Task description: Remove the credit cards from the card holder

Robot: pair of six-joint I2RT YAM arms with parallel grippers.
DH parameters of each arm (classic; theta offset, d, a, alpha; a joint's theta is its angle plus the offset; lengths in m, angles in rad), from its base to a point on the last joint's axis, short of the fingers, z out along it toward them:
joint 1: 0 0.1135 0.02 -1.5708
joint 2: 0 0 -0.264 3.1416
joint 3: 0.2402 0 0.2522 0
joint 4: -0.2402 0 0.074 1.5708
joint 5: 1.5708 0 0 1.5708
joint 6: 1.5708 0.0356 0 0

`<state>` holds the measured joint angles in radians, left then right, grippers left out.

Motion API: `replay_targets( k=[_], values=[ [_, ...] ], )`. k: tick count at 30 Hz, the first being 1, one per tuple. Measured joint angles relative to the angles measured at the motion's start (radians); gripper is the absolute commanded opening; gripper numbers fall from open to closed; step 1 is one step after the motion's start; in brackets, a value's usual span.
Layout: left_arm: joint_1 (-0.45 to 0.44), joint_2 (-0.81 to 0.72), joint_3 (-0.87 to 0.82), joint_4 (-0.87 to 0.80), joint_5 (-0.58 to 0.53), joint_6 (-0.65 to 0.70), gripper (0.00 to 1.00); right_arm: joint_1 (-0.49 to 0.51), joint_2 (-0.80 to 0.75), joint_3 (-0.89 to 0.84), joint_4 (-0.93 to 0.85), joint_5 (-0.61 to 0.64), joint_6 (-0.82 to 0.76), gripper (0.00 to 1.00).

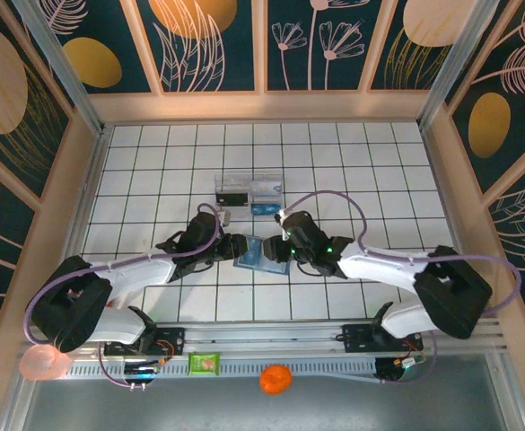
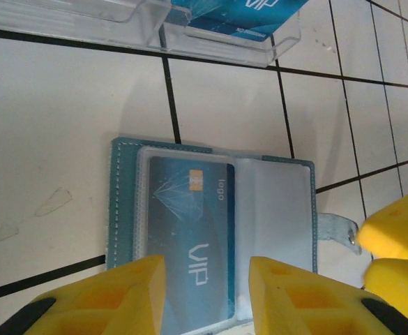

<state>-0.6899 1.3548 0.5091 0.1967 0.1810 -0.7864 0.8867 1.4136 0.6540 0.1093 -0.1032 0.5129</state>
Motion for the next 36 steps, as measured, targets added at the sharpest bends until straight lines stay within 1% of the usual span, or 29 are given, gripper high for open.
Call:
replay_targets(
  k=[4,7,10,16,29,36],
  values=[
    [0.0,0.002,0.0,0.006,-0.021,0.0,0.32,-0.027,0.091,0.005,0.078,-0.124,0.061,0.31],
    [0.0,0.002,0.0,0.012,-0.033,0.002,0.32,-0.034,0.135,0.016,0.097,-0.168,0.092,0.31],
    [0.0,0.002,-0.001,0.011,-0.045,0.008,0.36,-0.037,0.166,0.037,0.105,-0.189,0.115,0.31],
    [0.0,-0.041,-0.025,0.004,-0.085,0.012,0.38,-0.052,0.214,0.062,0.122,-0.212,0.149,0.31],
    [0.0,-0.068,-0.049,-0.009,-0.105,0.012,0.38,-0.057,0.286,0.098,0.099,-0.212,0.182,0.29],
    [0.0,-0.075,-0.053,-0.015,-0.105,0.016,0.37,-0.054,0.29,0.122,0.034,-0.166,0.182,0.29]
  ],
)
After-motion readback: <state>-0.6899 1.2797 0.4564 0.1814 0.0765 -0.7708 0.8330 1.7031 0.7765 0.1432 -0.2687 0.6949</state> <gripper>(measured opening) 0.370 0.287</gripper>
